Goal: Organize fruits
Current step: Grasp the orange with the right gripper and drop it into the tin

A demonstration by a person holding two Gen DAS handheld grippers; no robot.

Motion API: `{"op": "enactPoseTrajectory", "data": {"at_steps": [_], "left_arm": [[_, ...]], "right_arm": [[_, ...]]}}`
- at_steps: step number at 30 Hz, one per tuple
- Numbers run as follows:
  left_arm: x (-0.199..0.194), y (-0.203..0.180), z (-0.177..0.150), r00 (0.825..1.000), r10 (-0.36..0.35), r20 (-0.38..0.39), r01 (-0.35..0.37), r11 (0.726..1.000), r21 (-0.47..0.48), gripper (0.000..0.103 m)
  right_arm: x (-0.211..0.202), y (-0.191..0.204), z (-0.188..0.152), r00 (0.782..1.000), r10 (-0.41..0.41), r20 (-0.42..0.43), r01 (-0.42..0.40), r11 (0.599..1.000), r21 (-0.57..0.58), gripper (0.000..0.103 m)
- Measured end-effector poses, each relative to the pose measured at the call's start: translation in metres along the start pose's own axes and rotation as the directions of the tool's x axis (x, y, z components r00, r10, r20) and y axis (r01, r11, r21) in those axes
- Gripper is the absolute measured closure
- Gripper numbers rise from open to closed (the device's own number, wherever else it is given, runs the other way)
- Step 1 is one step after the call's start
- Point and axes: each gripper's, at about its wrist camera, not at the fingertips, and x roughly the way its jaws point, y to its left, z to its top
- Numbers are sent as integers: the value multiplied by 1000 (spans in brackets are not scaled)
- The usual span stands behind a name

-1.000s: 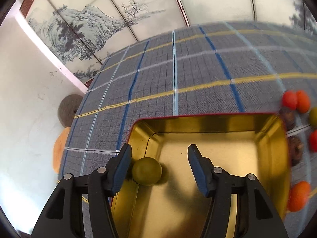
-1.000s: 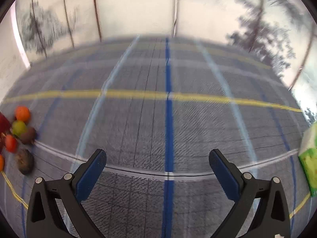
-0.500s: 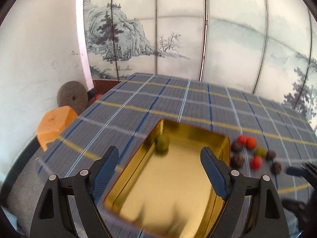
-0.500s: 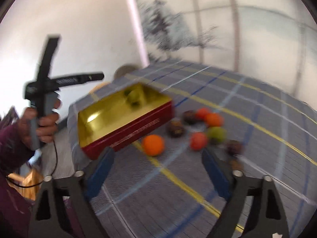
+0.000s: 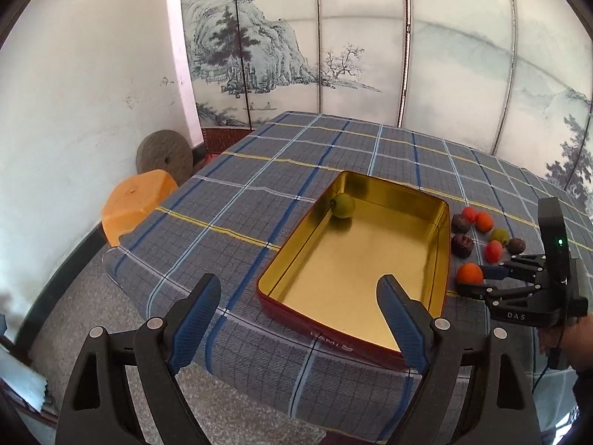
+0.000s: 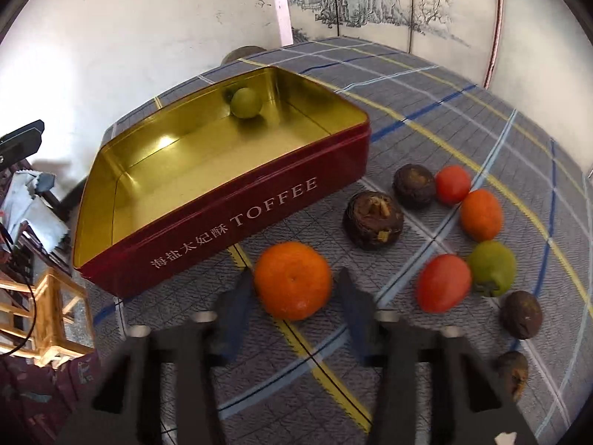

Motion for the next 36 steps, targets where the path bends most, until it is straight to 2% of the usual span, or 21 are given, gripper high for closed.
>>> {"op": "enactPoseTrajectory", "data": {"at_steps": [3, 5, 8, 10, 13, 19, 21, 23, 25, 27, 29, 30, 33, 35, 36], "left_arm": [[-5, -2, 0, 1000, 15, 26, -15, 1000, 15, 10], [-8, -2, 0, 999, 4, 40, -5, 1000, 13, 7], [-11, -7, 0, 999, -8, 52, 7, 1000, 21, 7], [-12, -11, 0, 998, 0, 58, -2, 1000, 29, 7], [-14, -12, -1, 999, 14, 43, -16, 999, 42, 7], [-13, -9, -4, 999, 30, 26, -32, 998, 59, 7], [-12, -11, -5, 999, 28, 18, -29, 998, 59, 7], [-10, -14, -6, 1000, 21, 2, -21, 998, 63, 7], [-9, -18, -7, 1000, 13, 0, -13, 997, 77, 7], [-10, -24, -7, 1000, -7, 4, 6, 995, 103, 7], [-13, -32, -7, 999, -51, 8, 49, 989, 140, 7], [-15, -37, -6, 997, -73, 16, 70, 985, 155, 7], [-19, -51, -4, 985, -169, 21, 160, 964, 210, 7], [-18, -65, -4, 967, -254, -10, 249, 936, 250, 7], [-16, -75, -2, 956, -291, -29, 288, 919, 269, 7]], "right_arm": [[-15, 1, 5, 999, -23, 41, 23, 1000, 15, 68], [-38, 3, 20, 992, 25, 121, -30, 999, 43, 67], [-46, 18, 57, 985, 74, 158, -76, 997, 8, 67], [-33, 32, 77, 986, 96, 133, -94, 995, -21, 67], [9, 47, 107, 996, 72, 52, -69, 996, -62, 67], [56, 50, 129, 999, 45, 7, -45, 999, -27, 65], [57, 51, 131, 999, 28, 21, -27, 1000, -12, 59], [46, 49, 130, 996, 37, 81, -40, 999, 29, 34], [14, 45, 119, 979, 56, 198, -70, 996, 61, 31], [-13, 40, 105, 968, 37, 249, -58, 995, 77, 31], [-42, 26, 78, 955, 17, 297, -45, 995, 87, 31], [-59, 17, 55, 948, -26, 317, -5, 995, 95, 31], [-88, -18, -15, 942, -205, 264, 169, 974, 153, 31], [-97, -41, -50, 939, -286, 193, 250, 949, 191, 37], [-100, -57, -71, 928, -345, 143, 313, 927, 205, 39]]}}
